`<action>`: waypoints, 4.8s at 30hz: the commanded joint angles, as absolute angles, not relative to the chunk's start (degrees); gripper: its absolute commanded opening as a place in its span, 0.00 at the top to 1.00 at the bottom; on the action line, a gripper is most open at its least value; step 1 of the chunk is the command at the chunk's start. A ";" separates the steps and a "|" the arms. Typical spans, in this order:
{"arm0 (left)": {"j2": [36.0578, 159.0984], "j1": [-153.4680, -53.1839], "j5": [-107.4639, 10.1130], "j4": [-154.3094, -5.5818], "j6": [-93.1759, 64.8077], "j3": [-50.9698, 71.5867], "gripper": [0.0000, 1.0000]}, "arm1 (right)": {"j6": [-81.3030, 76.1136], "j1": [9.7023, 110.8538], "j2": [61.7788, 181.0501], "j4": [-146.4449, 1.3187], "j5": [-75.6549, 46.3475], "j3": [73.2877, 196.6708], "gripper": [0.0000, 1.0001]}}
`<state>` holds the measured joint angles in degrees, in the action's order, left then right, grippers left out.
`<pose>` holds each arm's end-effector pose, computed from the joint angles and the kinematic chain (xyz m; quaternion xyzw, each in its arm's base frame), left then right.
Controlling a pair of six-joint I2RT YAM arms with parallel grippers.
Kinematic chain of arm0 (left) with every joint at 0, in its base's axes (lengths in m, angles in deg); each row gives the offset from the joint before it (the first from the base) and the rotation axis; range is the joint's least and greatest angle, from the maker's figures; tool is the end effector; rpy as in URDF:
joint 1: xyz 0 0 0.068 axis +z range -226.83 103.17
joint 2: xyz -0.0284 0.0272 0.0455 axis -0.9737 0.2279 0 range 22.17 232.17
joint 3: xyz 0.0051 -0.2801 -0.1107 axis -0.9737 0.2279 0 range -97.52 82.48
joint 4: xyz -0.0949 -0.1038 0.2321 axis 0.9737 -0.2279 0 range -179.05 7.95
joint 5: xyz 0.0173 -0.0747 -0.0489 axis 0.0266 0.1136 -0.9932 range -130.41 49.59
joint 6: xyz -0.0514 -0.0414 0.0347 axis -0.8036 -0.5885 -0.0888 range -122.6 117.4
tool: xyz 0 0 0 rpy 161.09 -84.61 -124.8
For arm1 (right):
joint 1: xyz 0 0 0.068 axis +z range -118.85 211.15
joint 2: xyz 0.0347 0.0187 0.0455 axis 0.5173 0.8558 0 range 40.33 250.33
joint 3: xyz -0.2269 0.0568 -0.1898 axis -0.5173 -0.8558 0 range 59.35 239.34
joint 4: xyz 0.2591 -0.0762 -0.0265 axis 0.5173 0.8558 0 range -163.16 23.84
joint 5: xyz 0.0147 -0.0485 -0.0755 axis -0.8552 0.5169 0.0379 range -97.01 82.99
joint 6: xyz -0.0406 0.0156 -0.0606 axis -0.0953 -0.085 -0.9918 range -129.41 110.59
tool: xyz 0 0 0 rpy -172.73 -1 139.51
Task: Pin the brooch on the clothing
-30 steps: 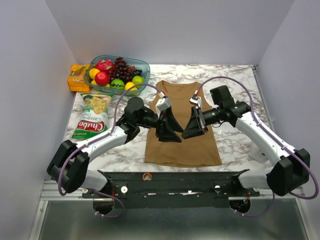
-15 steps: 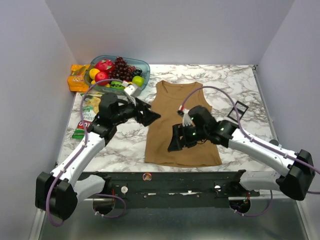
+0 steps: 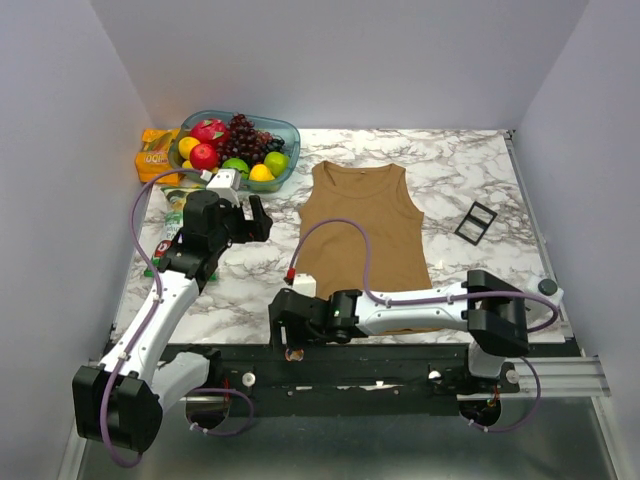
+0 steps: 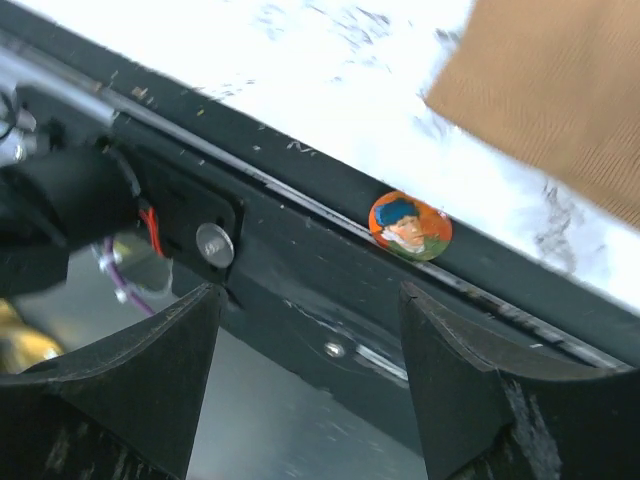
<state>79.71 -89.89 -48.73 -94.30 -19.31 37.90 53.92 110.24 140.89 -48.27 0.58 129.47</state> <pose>0.2397 -0.0649 0.3042 0.0120 0.8430 -0.1964 0.5007 0.0841 0.3932 0.2122 -0.1110 0.9462 0.2612 0.1556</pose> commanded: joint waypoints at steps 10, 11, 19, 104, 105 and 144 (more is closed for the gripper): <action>76.14 -89.31 -47.18 -95.67 -18.42 36.16 0.01 | 77.77 113.07 153.44 -31.24 12.59 136.51 0.22; 76.05 -89.31 -47.36 -95.41 -18.51 36.25 0.01 | 78.82 113.24 154.75 -29.93 12.67 137.47 0.22; 75.26 -89.31 -49.90 -94.88 -19.04 36.16 0.01 | 80.51 114.03 161.09 -23.51 13.20 145.71 0.23; 74.55 -89.31 -49.82 -94.71 -17.99 36.42 0.01 | 72.77 113.07 161.18 -24.21 8.63 142.39 0.28; 74.47 -89.31 -49.73 -94.71 -17.99 36.51 0.01 | 72.68 113.07 161.62 -23.94 8.72 142.84 0.28; 75.26 -89.31 -51.40 -94.09 -18.07 36.86 0.01 | 64.09 104.81 147.74 -15.41 21.55 143.28 0.59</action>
